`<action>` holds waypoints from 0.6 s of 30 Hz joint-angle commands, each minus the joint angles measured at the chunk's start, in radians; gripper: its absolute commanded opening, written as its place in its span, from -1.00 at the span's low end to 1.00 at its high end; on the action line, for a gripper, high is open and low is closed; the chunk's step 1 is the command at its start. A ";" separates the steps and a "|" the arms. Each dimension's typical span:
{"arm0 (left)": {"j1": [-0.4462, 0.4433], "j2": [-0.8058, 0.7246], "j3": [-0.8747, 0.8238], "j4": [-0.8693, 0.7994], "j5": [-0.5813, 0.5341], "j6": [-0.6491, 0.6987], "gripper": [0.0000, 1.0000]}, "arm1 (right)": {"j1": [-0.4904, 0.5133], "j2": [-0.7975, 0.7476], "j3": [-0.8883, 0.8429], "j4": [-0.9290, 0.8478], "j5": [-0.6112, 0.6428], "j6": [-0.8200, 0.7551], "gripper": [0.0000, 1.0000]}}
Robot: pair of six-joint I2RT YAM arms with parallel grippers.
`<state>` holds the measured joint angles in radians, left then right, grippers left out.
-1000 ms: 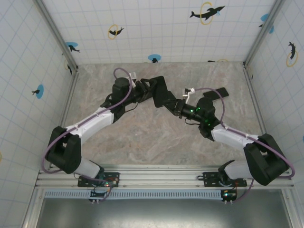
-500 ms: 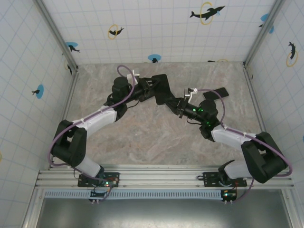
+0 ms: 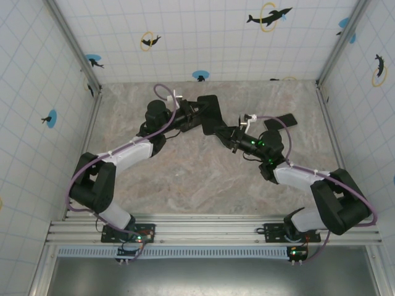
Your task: Take the phone out of the phone case
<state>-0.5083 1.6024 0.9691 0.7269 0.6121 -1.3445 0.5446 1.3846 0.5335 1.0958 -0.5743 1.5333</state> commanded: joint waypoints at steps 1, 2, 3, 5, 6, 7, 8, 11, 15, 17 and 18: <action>0.001 -0.001 -0.004 0.056 -0.002 0.016 -1.00 | -0.005 -0.016 -0.003 0.028 -0.015 -0.035 -0.65; 0.001 -0.005 -0.006 0.053 -0.015 0.012 -1.00 | -0.005 -0.023 -0.004 0.016 -0.012 -0.049 -0.58; 0.001 -0.010 -0.009 0.049 -0.031 0.012 -1.00 | -0.006 -0.029 -0.005 0.000 -0.009 -0.067 -0.52; 0.001 -0.023 -0.011 0.025 -0.080 0.012 -1.00 | -0.005 -0.052 -0.007 -0.048 0.008 -0.119 -0.34; 0.001 -0.029 -0.010 0.009 -0.106 0.012 -1.00 | -0.004 -0.064 -0.007 -0.072 0.018 -0.144 -0.26; 0.001 -0.041 -0.011 -0.004 -0.140 0.012 -1.00 | 0.000 -0.079 -0.009 -0.108 0.035 -0.177 -0.21; -0.001 -0.053 -0.013 -0.021 -0.183 0.009 -1.00 | 0.005 -0.098 -0.011 -0.153 0.059 -0.215 -0.18; -0.015 -0.084 -0.024 -0.046 -0.295 0.001 -1.00 | 0.025 -0.154 -0.032 -0.242 0.165 -0.297 -0.13; -0.039 -0.113 -0.035 -0.068 -0.418 -0.013 -1.00 | 0.051 -0.186 -0.062 -0.226 0.281 -0.333 -0.13; -0.056 -0.120 -0.040 -0.063 -0.462 -0.029 -1.00 | 0.069 -0.183 -0.064 -0.211 0.310 -0.340 -0.15; -0.061 -0.121 -0.045 -0.050 -0.472 -0.032 -1.00 | 0.076 -0.176 -0.064 -0.198 0.311 -0.342 -0.15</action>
<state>-0.5507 1.5253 0.9279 0.6342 0.2447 -1.3457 0.6018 1.2160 0.4904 0.8837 -0.3523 1.2446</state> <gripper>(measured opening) 0.117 0.427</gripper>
